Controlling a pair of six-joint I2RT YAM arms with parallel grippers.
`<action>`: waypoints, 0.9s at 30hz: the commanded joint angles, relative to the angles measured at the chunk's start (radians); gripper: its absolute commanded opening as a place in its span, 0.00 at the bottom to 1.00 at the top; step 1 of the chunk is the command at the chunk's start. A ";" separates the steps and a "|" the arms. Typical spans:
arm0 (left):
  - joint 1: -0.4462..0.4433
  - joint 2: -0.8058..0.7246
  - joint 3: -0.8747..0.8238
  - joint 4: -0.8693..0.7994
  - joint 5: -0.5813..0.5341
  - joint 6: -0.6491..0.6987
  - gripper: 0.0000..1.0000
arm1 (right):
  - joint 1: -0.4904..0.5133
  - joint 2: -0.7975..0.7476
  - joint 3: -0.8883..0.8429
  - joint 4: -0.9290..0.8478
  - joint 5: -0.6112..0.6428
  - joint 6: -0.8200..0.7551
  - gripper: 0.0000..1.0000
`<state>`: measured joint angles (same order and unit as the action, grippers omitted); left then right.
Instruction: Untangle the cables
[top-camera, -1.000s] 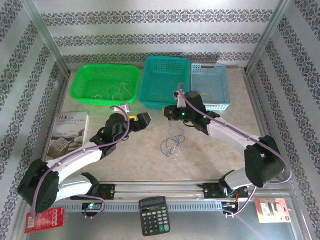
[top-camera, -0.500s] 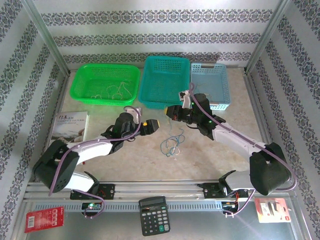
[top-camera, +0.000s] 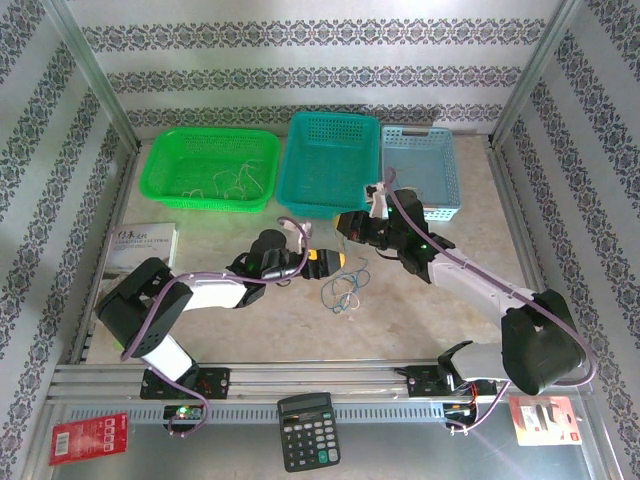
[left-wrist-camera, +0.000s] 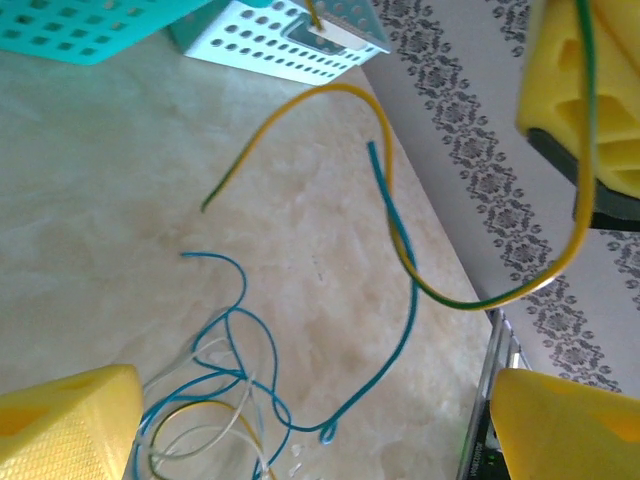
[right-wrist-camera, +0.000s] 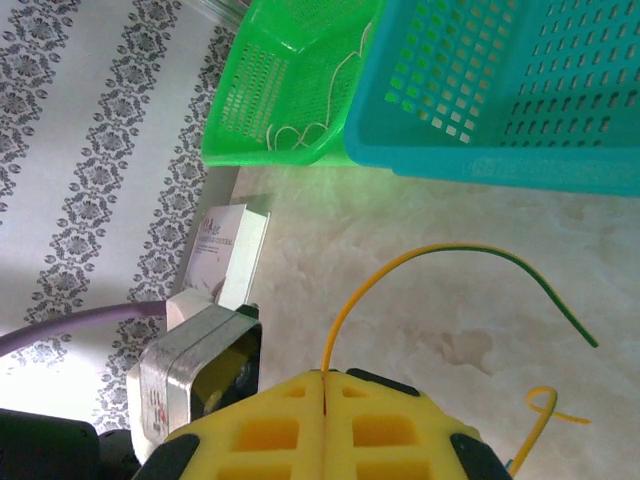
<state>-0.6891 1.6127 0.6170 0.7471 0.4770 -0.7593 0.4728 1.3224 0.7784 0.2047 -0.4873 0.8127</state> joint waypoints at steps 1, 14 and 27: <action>-0.028 0.029 0.031 0.084 0.025 0.023 0.90 | -0.007 -0.025 -0.013 0.042 0.013 0.010 0.00; -0.052 0.167 0.065 0.189 0.007 -0.010 0.43 | -0.010 -0.070 -0.004 0.064 0.007 0.052 0.00; -0.052 0.172 0.014 0.239 0.003 -0.035 0.32 | -0.050 -0.146 0.082 0.041 -0.016 0.080 0.00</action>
<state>-0.7315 1.7893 0.6495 0.9131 0.4786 -0.7879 0.4335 1.2087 0.8246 0.2329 -0.4881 0.8886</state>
